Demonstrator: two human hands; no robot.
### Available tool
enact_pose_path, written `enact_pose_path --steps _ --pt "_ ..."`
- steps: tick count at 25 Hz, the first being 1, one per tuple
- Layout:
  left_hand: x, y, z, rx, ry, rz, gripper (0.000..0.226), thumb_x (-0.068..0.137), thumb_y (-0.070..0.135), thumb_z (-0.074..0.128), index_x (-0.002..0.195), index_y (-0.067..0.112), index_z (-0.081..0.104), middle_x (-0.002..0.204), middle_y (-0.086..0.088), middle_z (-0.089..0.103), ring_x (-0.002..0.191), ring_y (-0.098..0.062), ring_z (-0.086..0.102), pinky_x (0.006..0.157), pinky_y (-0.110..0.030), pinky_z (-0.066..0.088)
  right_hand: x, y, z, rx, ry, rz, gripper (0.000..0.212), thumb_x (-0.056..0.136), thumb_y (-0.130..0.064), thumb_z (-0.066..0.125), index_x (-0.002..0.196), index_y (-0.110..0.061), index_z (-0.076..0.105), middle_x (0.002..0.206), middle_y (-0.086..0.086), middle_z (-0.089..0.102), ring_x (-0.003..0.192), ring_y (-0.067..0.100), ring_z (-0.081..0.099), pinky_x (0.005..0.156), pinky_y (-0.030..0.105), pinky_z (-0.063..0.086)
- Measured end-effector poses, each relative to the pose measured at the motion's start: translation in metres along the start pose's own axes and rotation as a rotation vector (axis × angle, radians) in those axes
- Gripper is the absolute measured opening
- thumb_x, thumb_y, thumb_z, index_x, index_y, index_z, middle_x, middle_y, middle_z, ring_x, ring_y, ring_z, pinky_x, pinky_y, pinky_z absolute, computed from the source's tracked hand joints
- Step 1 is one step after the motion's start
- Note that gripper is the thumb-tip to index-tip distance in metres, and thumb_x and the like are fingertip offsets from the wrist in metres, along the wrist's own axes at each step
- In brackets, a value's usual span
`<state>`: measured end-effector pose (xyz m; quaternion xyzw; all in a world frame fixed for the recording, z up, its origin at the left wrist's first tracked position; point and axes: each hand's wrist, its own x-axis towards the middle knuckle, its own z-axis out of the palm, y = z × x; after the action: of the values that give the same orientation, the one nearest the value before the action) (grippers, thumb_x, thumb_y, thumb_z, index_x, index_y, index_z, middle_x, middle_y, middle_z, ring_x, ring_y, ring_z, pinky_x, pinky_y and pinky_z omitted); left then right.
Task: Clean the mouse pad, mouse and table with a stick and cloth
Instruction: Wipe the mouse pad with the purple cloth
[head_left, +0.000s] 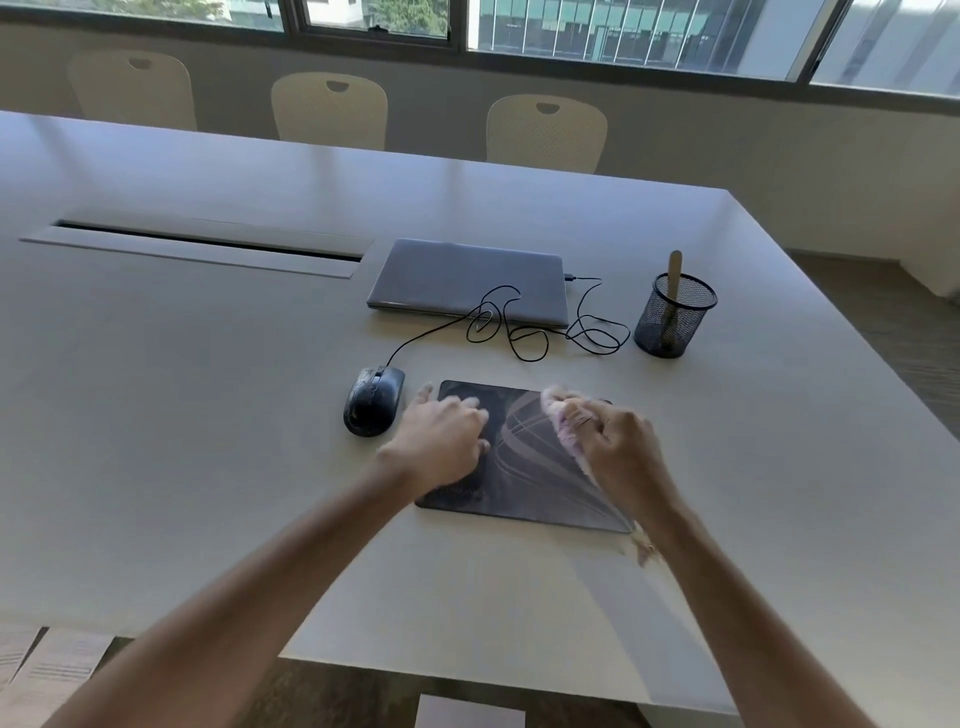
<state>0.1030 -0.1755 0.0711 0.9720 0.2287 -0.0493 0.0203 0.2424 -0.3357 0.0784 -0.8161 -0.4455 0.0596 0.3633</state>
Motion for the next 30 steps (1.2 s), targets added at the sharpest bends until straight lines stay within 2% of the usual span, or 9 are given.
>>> enact_pose_path --steps 3,7,11,16,21,24,27,28,30 --pt "0.021 -0.013 -0.006 -0.007 -0.078 0.006 0.045 0.096 0.026 0.047 0.14 0.024 0.043 0.151 0.001 0.037 0.135 -0.02 0.039 0.114 -0.051 0.016 -0.024 -0.031 0.032 -0.028 -0.158 -0.147 0.03 0.099 -0.037 0.046 0.118 -0.026 0.067 0.129 -0.011 0.065 0.121 0.007 0.058 0.101 0.03 0.044" --pt "0.031 -0.019 -0.005 0.064 -0.116 0.08 0.044 0.092 0.014 0.042 0.132 0.028 0.053 0.14 0.003 0.049 0.121 -0.022 0.051 0.102 -0.043 0.033 -0.043 -0.053 0.082 -0.303 -0.234 -0.278 0.043 0.101 -0.039 0.042 0.127 -0.011 0.062 0.144 0.006 0.054 0.14 0.03 0.04 0.117 0.046 0.02" --pt "0.034 -0.019 -0.008 0.152 -0.088 0.099 0.043 0.093 0.014 0.046 0.132 0.031 0.053 0.137 0.005 0.052 0.117 -0.023 0.054 0.099 -0.039 0.037 -0.044 -0.046 0.094 -0.389 -0.244 -0.438 0.048 0.098 -0.039 0.05 0.127 -0.003 0.062 0.139 0.016 0.056 0.135 0.04 0.044 0.115 0.054 0.03" --pt "0.034 -0.019 -0.005 0.188 -0.093 0.098 0.038 0.095 0.015 0.045 0.13 0.027 0.052 0.134 0.004 0.052 0.113 -0.022 0.056 0.098 -0.041 0.033 -0.037 -0.01 0.069 -0.447 -0.326 -0.535 0.077 0.08 -0.063 0.059 0.141 -0.017 0.05 0.152 0.004 0.042 0.144 0.027 0.034 0.119 0.043 0.023" --pt "0.035 -0.022 -0.002 0.173 -0.171 0.058 0.044 0.095 0.022 0.052 0.138 0.025 0.044 0.145 0.001 0.042 0.125 -0.025 0.049 0.107 -0.049 0.025 -0.024 0.032 0.028 -0.246 -0.337 -0.472 0.062 0.078 -0.037 0.066 0.138 -0.022 0.056 0.149 -0.007 0.045 0.143 0.013 0.035 0.119 0.032 0.024" --pt "0.036 -0.022 -0.002 0.148 -0.18 0.054 0.045 0.095 0.021 0.052 0.139 0.025 0.044 0.147 0.001 0.04 0.127 -0.025 0.047 0.109 -0.052 0.022 -0.015 0.051 0.002 -0.13 -0.281 -0.404 0.052 0.073 -0.016 0.074 0.124 -0.014 0.067 0.136 -0.007 0.056 0.134 0.003 0.043 0.114 0.02 0.029" --pt "0.034 -0.022 -0.003 0.126 -0.173 0.047 0.045 0.094 0.02 0.053 0.138 0.025 0.045 0.147 0.002 0.041 0.127 -0.024 0.047 0.11 -0.052 0.02 -0.01 0.064 -0.027 -0.023 -0.274 -0.236 0.037 0.078 -0.014 0.073 0.115 -0.017 0.073 0.118 -0.02 0.067 0.119 -0.004 0.057 0.102 0.009 0.037" --pt "0.033 -0.022 -0.004 0.114 -0.168 0.04 0.046 0.094 0.02 0.053 0.139 0.026 0.046 0.147 0.002 0.042 0.128 -0.024 0.046 0.111 -0.052 0.018 -0.011 0.064 -0.036 0.027 -0.258 -0.134 0.03 0.079 -0.02 0.071 0.109 -0.022 0.075 0.099 -0.025 0.071 0.098 -0.007 0.065 0.088 0.009 0.045" --pt "0.03 -0.02 -0.006 0.067 -0.139 0.032 0.05 0.092 0.019 0.055 0.14 0.027 0.045 0.147 0.003 0.043 0.13 -0.023 0.045 0.114 -0.052 0.013 -0.009 0.061 -0.044 0.226 -0.148 0.063 0.016 0.081 -0.026 0.064 0.093 -0.026 0.076 0.056 -0.008 0.064 0.053 0.002 0.058 0.06 0.016 0.05"
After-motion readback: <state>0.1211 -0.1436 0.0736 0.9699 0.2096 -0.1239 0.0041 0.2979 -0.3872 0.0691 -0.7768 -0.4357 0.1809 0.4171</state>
